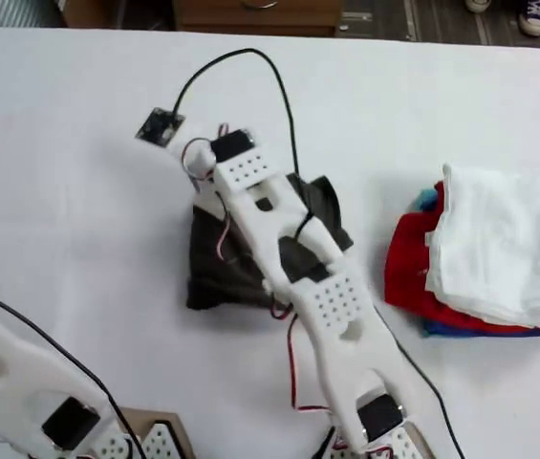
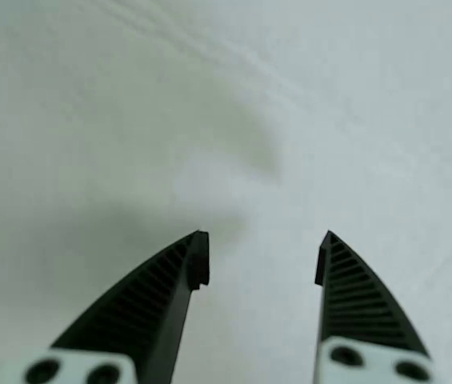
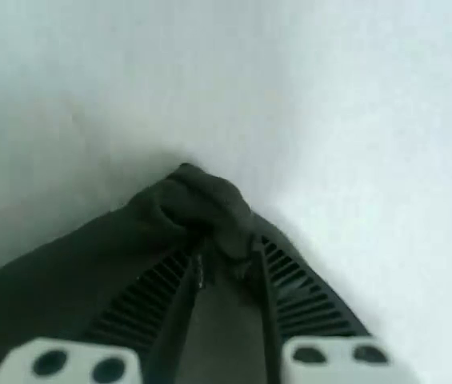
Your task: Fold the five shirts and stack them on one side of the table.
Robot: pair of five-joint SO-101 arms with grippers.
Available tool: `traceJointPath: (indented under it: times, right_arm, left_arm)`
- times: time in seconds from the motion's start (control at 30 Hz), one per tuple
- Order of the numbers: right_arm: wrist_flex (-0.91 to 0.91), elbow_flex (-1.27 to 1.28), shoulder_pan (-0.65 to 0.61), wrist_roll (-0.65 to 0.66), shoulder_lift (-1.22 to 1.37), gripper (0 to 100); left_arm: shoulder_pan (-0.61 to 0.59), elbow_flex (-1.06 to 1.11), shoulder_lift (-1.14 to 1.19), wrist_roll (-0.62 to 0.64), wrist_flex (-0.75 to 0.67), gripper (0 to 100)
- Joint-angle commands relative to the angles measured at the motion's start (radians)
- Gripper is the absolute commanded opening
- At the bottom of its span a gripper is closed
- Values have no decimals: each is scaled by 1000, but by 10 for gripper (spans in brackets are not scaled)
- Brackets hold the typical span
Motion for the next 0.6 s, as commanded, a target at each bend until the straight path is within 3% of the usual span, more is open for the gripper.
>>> traceJointPath:
  times: [0.0,0.23,0.33,0.57]
  right_arm:
    - [21,-187,38,-5,65,94]
    - [275,-528,65,-3,38,94]
    - [338,-637,134,-3,-24,94]
    - [340,-376,381,-3,-59,94]
  left_arm:
    - [-5,-12,-6,-11,-8,241]
    - [3,-12,-6,-11,-9,241]
    - [26,-12,-6,-9,-5,241]
    - [44,-12,-14,-9,-6,241]
